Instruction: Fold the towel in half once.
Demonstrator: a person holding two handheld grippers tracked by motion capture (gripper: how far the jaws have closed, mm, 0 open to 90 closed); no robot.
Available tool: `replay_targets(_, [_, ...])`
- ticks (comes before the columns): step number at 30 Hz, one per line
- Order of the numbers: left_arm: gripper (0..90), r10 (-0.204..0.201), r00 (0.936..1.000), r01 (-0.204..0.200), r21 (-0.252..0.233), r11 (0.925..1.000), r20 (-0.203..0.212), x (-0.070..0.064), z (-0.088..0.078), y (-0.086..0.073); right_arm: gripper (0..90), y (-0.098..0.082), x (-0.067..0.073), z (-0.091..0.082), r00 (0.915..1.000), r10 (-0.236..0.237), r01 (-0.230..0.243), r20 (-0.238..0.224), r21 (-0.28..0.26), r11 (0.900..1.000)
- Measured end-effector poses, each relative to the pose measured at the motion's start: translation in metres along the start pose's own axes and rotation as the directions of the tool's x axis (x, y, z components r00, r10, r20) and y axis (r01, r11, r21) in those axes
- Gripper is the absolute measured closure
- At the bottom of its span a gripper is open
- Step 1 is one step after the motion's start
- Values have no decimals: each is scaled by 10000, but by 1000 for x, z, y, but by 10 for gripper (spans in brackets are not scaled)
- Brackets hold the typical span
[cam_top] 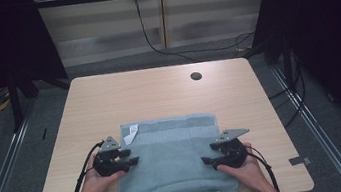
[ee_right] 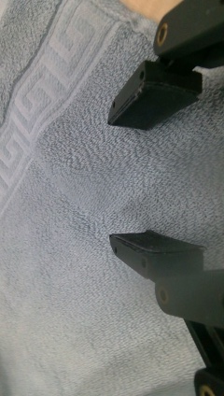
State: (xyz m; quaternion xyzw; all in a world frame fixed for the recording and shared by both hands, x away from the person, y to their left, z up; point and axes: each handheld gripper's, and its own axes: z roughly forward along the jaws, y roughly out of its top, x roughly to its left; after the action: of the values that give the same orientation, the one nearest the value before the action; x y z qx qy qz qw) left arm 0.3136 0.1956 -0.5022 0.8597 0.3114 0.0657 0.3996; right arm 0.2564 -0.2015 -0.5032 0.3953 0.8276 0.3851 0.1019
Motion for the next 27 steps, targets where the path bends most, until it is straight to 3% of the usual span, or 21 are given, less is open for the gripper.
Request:
replay_targets(2, [505, 16, 9998, -19, 163, 9999, 176, -5, -5, -3, 370, -2, 4, -4, 9994, 181, -178, -283, 115, 9998])
replay_targets(3, [501, 15, 9996, -20, 165, 9999, 291, -4, -6, -2, 377, -2, 5, -6, 9995, 61, -53, -312, 250, 9997])
replay_targets(6, [498, -126, 9993, 123, 96, 9999, 353, 2, -6, 3, 377, 2, -1, -7, 9996, 61, -61, -264, -18, 10000])
replay_targets(11, [483, -640, 9979, 644, -498, 9967, 91, 25, -4, 24, 347, 28, -43, 0, 9979, 547, -520, 346, -750, 9958])
replay_targets(12, [475, -688, 9976, 680, -687, 9953, -81, 30, -3, 27, 331, 39, -59, 8, 9962, 765, -728, 427, -814, 9940])
replay_targets(13, [475, -759, 9970, 744, -736, 9945, -173, 36, -2, 31, 331, 39, -59, 8, 9962, 765, -728, 427, -814, 9940])
replay_targets(14, [469, -933, 9954, 908, -940, 9914, -225, 42, 0, 33, 321, 49, -70, 19, 9951, 798, -757, 576, -705, 9946])
replay_targets(16, [454, -1317, 9909, 1283, -1016, 9865, -272, 53, 4, 38, 297, 54, -75, 24, 9948, 740, -699, 697, -599, 9958])
replay_targets(18, [423, -1801, 9833, 1756, -1252, 9765, -255, 64, 9, 41, 289, 62, -88, 36, 9921, 931, -875, 841, -671, 9939])
replay_targets(23, [403, -1797, 9813, 1705, -1231, 9776, -685, 68, 16, 42, 291, 58, -93, 48, 9905, 926, -901, 1014, -290, 9955])
replay_targets(25, [364, -1591, 9794, 1474, -983, 9842, -1245, 68, 19, 42, 295, 54, -88, 47, 9906, 784, -746, 1123, -371, 9965])
replay_targets(27, [364, -1818, 9769, 1711, -984, 9803, -1126, 73, 20, 39, 296, 53, -87, 47, 9902, 664, -622, 1228, -380, 9973])
